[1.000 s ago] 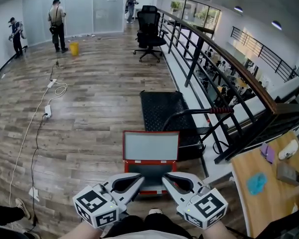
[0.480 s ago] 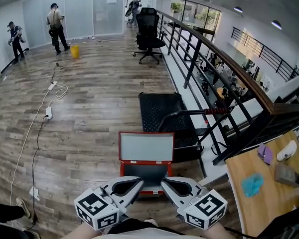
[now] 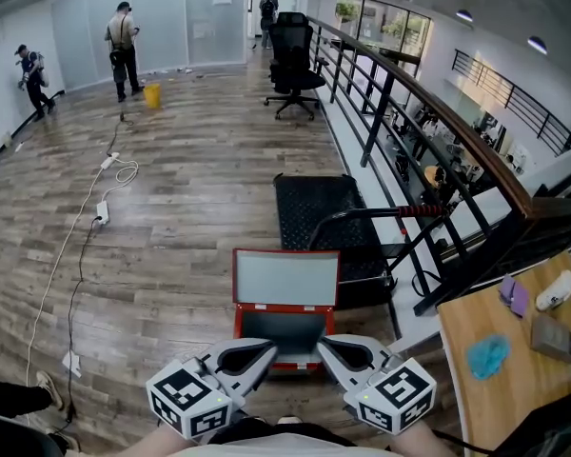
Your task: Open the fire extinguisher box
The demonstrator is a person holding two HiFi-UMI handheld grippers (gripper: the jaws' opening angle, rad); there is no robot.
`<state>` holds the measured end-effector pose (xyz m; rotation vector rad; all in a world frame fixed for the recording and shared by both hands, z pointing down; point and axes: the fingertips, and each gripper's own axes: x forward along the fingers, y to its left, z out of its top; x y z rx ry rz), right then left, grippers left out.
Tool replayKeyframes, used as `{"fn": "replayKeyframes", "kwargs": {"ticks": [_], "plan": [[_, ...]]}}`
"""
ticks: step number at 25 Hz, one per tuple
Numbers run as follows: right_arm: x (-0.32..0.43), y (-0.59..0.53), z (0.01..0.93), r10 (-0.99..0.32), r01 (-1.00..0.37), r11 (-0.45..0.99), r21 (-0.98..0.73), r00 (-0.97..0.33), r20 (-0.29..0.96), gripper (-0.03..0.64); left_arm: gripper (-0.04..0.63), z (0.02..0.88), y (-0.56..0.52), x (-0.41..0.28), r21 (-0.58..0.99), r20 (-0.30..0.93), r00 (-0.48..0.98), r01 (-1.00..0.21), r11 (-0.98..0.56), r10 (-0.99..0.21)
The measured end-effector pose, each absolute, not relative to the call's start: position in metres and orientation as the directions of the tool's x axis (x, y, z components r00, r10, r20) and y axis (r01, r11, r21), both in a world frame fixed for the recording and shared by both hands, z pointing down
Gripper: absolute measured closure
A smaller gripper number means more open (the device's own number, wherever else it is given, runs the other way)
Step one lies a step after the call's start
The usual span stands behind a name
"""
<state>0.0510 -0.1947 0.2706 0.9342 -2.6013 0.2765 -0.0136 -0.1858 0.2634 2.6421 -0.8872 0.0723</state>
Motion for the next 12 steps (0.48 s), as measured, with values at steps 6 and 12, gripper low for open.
{"fn": "replayKeyframes", "kwargs": {"ticks": [6,12], "plan": [[0.0498,-0.1945,0.2754,-0.564,-0.633,0.772,-0.054,-0.722,0.402,0.607,0.589,0.2656,-0.1873,-0.0145,0.308,0.161,0.795,-0.603,-0.735,-0.585],[0.0465,-0.1975,0.2763,-0.562,-0.629,0.776,-0.044,-0.722,0.404,0.607,0.589,0.2685,-0.1897,-0.0186,0.313,0.163,0.791,-0.609,-0.729,-0.59]]}}
